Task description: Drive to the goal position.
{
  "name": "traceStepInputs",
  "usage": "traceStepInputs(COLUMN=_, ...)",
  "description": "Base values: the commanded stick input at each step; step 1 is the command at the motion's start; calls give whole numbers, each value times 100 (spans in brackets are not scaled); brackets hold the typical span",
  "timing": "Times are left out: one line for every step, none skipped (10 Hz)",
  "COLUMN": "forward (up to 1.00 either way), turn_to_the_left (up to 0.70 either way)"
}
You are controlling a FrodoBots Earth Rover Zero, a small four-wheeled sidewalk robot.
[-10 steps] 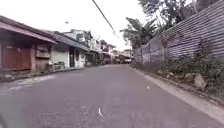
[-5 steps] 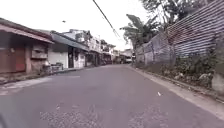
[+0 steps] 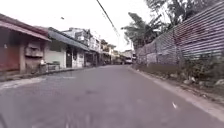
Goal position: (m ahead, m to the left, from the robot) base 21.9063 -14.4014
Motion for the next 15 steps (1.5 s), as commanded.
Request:
traceStepInputs(forward=100, turn_to_the_left=-4)
traceStepInputs(forward=100, turn_to_the_left=-19)
traceStepInputs(forward=100, turn_to_the_left=-31)
traceStepInputs(forward=100, turn_to_the_left=0)
traceStepInputs(forward=100, turn_to_the_left=0)
traceStepInputs(forward=100, turn_to_the_left=-1)
traceStepInputs(forward=100, turn_to_the_left=-5)
traceStepInputs(forward=100, turn_to_the_left=-17)
traceStepInputs(forward=100, turn_to_the_left=-19)
traceStepInputs(forward=100, turn_to_the_left=0)
traceStepInputs(forward=100, turn_to_the_left=0)
traceStepInputs(forward=100, turn_to_the_left=0)
traceStepInputs(forward=100, turn_to_the_left=0)
traceStepInputs(forward=100, turn_to_the_left=0)
traceStepInputs(forward=100, turn_to_the_left=0)
